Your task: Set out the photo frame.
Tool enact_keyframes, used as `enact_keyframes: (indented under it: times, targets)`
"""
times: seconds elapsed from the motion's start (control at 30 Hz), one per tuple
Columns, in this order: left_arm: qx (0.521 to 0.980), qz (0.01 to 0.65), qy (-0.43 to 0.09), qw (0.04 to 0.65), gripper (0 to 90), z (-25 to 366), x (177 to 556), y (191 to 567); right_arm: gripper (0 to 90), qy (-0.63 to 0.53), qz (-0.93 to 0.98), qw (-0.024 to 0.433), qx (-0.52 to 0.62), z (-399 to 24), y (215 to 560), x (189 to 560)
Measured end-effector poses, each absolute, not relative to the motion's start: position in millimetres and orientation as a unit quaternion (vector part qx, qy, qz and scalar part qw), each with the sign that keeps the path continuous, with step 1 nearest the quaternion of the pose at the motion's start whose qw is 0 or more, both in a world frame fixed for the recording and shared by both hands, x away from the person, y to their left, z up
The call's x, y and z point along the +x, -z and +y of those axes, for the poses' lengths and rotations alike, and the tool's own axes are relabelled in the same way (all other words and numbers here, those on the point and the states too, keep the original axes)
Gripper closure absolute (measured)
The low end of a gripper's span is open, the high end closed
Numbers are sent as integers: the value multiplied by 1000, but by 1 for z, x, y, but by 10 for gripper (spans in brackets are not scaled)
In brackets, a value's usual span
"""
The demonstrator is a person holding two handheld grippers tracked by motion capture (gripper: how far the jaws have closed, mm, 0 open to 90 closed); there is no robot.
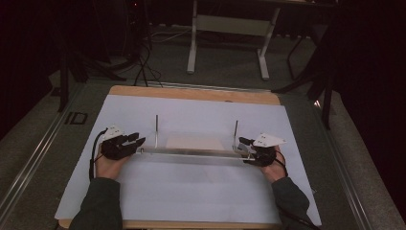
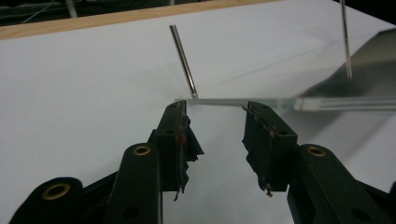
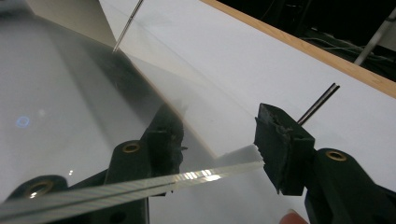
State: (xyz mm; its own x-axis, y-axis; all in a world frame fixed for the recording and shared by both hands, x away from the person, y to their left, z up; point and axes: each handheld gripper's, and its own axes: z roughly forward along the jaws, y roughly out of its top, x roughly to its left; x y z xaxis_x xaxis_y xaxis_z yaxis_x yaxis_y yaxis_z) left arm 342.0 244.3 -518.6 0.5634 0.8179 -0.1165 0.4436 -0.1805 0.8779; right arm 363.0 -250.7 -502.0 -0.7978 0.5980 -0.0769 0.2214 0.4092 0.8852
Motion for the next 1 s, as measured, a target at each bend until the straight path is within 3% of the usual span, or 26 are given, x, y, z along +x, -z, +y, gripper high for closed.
enact_keyframes:
  times: [0.5,0.7,1.0]
  targets:
    - [776,345,-213,483,520,227,327,510,494,-480,817,185,261,-250,498,366]
    - [765,344,-241,488,391,220,328,504,493,-481,816,180,266,-250,495,369]
    - [754,331,-241,514,435,216,334,498,492,-489,809,172,278,-251,490,375]
